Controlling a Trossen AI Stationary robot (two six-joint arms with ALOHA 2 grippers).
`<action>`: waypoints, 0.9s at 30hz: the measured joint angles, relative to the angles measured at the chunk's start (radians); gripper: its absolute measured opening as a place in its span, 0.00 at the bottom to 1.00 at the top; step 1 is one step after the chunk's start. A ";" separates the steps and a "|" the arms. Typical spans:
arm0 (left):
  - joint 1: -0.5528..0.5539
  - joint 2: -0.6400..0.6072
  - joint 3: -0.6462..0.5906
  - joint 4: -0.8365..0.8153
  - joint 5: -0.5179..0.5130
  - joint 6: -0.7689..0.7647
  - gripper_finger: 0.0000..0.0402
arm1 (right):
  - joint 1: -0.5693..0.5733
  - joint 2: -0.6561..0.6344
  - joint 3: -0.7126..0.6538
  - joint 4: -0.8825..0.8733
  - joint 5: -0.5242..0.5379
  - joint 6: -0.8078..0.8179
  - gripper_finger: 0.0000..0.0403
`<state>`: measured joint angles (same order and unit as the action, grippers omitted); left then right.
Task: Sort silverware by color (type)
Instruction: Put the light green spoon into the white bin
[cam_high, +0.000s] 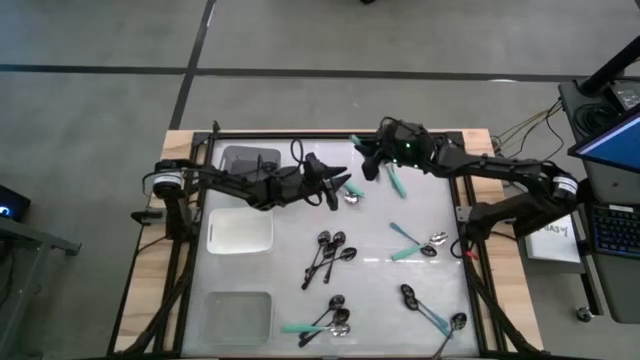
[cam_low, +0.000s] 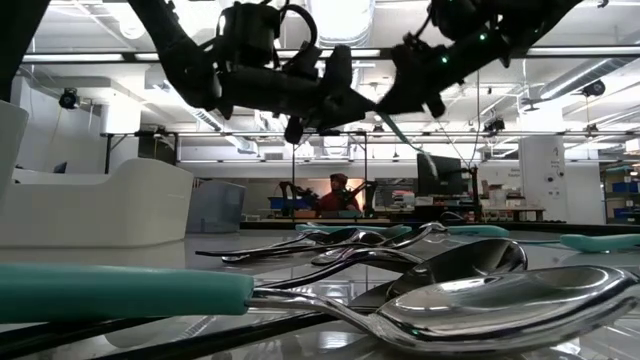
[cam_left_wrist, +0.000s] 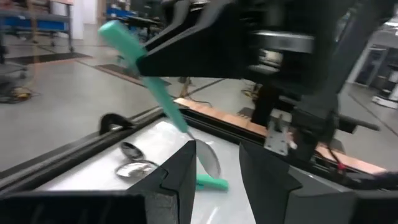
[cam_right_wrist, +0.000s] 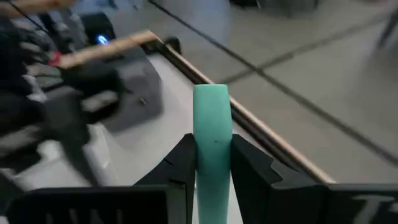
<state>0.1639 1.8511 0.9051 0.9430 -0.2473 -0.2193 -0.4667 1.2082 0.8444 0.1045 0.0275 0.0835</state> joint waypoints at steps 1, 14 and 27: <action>0.000 0.000 0.000 0.001 -0.016 0.000 0.26 | 0.008 0.002 0.000 0.029 0.003 -0.010 0.16; 0.008 -0.001 0.000 0.060 -0.059 0.041 0.26 | 0.102 0.051 0.000 0.265 0.038 -0.187 0.16; 0.021 -0.003 0.005 0.075 -0.085 0.045 0.26 | 0.142 0.117 0.001 0.385 0.052 -0.268 0.16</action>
<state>0.1847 1.8477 0.9102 1.0184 -0.3318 -0.1747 -0.3248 1.3253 0.8452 0.4893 0.0796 -0.1848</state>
